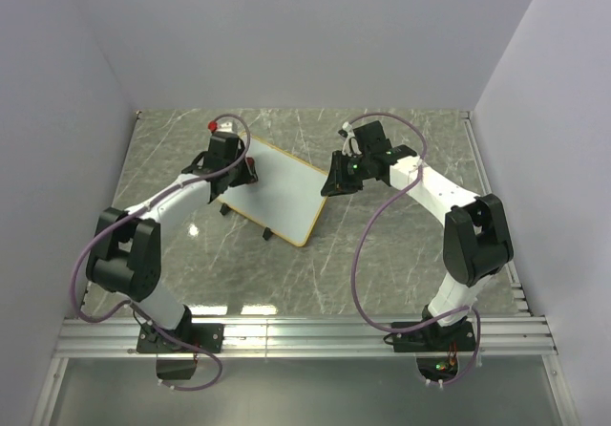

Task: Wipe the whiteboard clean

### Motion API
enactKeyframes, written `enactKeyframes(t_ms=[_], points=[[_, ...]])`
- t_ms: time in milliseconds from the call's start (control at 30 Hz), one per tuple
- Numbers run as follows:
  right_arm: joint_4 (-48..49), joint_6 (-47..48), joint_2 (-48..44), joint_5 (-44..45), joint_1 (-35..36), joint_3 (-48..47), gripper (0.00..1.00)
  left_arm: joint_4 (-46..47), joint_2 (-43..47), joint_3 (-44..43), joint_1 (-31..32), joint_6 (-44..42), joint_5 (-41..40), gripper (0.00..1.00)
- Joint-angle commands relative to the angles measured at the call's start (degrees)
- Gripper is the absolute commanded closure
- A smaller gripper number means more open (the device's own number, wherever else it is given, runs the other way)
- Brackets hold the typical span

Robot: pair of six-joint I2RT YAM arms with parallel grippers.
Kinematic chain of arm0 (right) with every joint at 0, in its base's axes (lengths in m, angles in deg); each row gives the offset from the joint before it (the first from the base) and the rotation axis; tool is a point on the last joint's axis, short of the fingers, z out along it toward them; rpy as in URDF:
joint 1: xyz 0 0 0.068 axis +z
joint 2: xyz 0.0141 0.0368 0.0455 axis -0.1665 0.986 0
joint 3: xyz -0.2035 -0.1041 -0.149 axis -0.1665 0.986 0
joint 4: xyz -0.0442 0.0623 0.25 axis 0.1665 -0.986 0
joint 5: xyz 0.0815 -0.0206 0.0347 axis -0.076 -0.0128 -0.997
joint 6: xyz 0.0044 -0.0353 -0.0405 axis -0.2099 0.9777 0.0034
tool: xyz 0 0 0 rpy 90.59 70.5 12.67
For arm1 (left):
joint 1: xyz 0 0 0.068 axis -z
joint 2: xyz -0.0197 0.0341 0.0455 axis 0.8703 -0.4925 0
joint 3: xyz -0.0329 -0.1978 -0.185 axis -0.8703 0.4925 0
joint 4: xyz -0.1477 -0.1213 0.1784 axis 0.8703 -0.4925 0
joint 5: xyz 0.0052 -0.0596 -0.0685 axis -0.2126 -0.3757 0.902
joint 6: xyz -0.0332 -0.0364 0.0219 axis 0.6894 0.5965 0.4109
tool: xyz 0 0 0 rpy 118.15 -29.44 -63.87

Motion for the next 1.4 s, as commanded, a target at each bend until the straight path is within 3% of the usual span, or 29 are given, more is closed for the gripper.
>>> enactKeyframes(t_ms=[0,500,767,933,1100,1367], points=[[-0.5,2.5,0.9,3.5,0.7,-0.7,1.0,1.7,-2.0,-4.8,0.0,-1.7,1.0,1.0],[-0.9,4.1,0.8,4.0,0.7,-0.2,1.0,-1.7,-5.2,-12.8,-3.8,-4.2,-0.4,1.0],[-0.6,4.3,1.1,3.9,0.6,-0.6,1.0,1.4,-2.9,-3.8,-3.1,-1.3,3.1,1.0],[-0.1,3.9,1.8,3.3,0.6,-1.1,1.0,3.6,-1.2,3.0,4.5,2.2,2.2,1.0],[0.0,3.8,2.1,2.9,0.7,-1.8,1.0,3.9,-0.9,5.5,5.5,4.5,2.3,1.0],[0.1,4.2,0.5,3.0,0.7,0.0,1.0,0.5,0.5,1.5,-2.6,1.6,1.3,1.0]])
